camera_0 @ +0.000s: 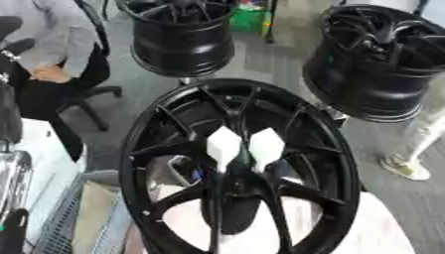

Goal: Pull the pin out of the wheel hub.

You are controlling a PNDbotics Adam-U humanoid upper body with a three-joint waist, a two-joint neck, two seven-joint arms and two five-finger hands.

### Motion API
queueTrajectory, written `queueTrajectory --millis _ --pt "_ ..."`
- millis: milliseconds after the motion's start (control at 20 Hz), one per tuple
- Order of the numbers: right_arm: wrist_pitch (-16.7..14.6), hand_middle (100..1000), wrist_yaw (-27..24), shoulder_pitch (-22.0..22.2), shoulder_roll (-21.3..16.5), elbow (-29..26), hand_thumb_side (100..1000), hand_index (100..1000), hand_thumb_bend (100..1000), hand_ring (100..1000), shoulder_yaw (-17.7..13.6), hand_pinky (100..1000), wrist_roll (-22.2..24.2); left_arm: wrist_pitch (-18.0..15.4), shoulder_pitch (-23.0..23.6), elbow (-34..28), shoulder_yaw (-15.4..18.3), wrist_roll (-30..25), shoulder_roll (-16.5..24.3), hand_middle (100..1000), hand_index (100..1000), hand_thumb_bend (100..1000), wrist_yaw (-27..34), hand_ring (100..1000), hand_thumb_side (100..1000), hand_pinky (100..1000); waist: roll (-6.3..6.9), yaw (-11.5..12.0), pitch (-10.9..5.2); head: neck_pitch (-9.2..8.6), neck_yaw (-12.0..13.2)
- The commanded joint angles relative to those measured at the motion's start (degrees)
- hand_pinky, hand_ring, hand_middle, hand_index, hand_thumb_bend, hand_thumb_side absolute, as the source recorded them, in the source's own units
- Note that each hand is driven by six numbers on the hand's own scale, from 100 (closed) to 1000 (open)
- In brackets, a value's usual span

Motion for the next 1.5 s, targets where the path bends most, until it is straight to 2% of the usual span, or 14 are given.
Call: queueTrajectory --millis 50,200,350,850,1100,1500 --pt "-2.5 797 -1.3 1.0 -3.3 -3.0 309 803 111 804 -4.8 815 -2.0 0.0 -0.9 -1.0 -0.2 -0.2 1.3 654 852 100 0.0 833 711 764 0.08 0.2 -0.73 -0.28 -0.6" --pt "-2.7 746 -3.6 0.0 -2.9 -5.5 311 767 100 760 -7.0 792 -4.5 0.0 -0.9 -1.0 -0.3 -0.3 1.3 654 852 100 0.0 833 711 763 0.1 0.3 -0.81 -0.13 -0.7" --pt "-2.0 717 -5.8 -1.2 -2.4 -8.5 312 742 100 741 -7.5 782 -7.1 0.0 -0.9 -1.0 -0.4 -0.4 1.3 654 852 100 0.1 833 711 763 0.11 0.2 -0.86 -0.02 -0.8" --pt "-2.9 676 -13.4 0.8 -1.2 -18.7 336 718 100 711 -3.8 782 -15.4 -0.1 -1.0 -1.0 -0.5 -0.6 1.1 655 851 100 0.1 834 710 763 0.14 0.5 -0.77 -0.17 -1.1" --pt "-3.3 668 -15.9 2.4 0.0 -23.3 361 713 100 705 -2.7 780 -16.5 -0.2 -1.2 -1.0 -0.6 -0.7 1.0 655 851 100 0.2 834 710 763 0.2 0.6 -0.7 -0.43 -1.2" --pt "-3.3 661 -16.9 4.9 2.0 -29.0 378 711 100 698 -1.6 784 -16.4 -0.2 -1.3 -1.0 -0.7 -0.8 0.9 656 851 100 0.3 834 710 763 0.3 0.7 -0.64 -0.99 -1.4"
